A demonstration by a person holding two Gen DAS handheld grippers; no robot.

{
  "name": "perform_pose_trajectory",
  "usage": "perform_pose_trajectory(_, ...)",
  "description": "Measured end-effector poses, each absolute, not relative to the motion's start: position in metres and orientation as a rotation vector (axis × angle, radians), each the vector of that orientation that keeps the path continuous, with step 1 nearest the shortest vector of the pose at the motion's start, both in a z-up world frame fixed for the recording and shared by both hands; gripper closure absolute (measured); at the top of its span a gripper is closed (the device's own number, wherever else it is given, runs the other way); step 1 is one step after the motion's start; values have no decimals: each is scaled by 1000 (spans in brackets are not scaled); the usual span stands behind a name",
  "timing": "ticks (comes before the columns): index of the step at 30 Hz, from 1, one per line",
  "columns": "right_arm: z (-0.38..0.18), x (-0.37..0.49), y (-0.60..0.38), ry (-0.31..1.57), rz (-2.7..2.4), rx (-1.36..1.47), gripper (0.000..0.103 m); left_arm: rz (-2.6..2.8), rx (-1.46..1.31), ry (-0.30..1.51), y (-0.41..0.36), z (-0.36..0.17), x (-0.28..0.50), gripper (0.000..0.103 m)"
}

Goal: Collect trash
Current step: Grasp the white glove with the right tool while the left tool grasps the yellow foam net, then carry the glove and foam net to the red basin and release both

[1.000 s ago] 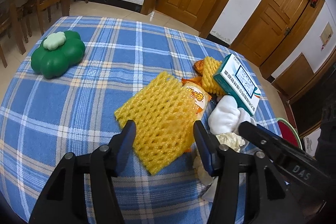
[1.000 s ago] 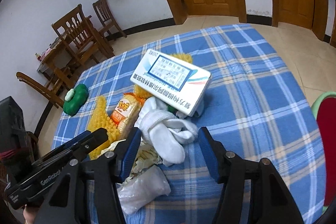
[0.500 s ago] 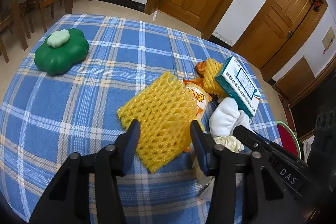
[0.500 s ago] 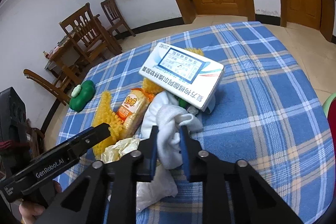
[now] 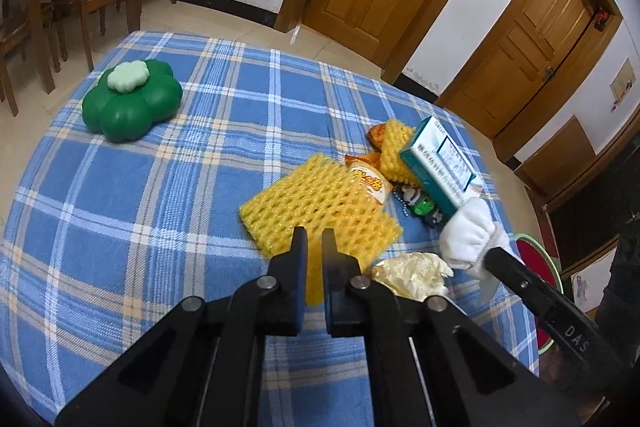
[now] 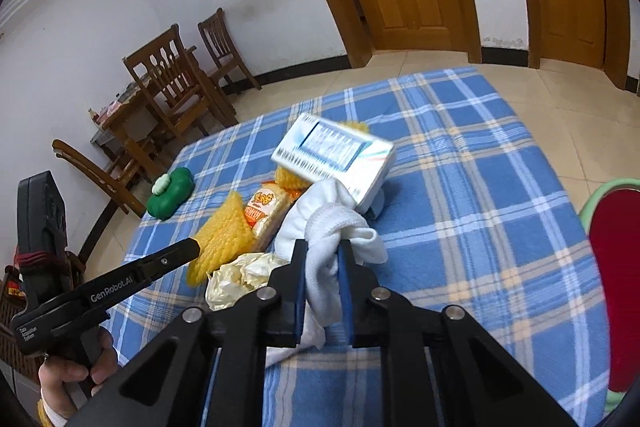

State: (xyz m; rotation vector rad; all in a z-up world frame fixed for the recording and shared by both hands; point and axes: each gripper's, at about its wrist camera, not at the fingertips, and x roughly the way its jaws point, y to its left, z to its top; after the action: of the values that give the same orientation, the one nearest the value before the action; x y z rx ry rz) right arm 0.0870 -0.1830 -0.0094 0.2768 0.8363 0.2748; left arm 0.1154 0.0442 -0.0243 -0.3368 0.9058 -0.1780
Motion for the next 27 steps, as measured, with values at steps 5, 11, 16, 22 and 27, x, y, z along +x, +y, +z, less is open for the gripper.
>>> perform_pose_trajectory(5,2,73,-196,794,254,292,87,-180,-312,880,40,-13,106,98)
perform_pose_trajectory(11,11,59,-211,761,229,318,87,-191,-288,856,34,-1,98,98)
perform_pose_trajectory(16,14,51,-226,747,204,340,87,-191,-277,848,32,3,92,98)
perform_pose_trajectory(22,14,42,-239,746,168,363,87,-174,-273,858,35,0,92,98)
perform_pose_trajectory(27,10,39,-248,753,146,378,87,-146,-265,886,43,-9,95,88)
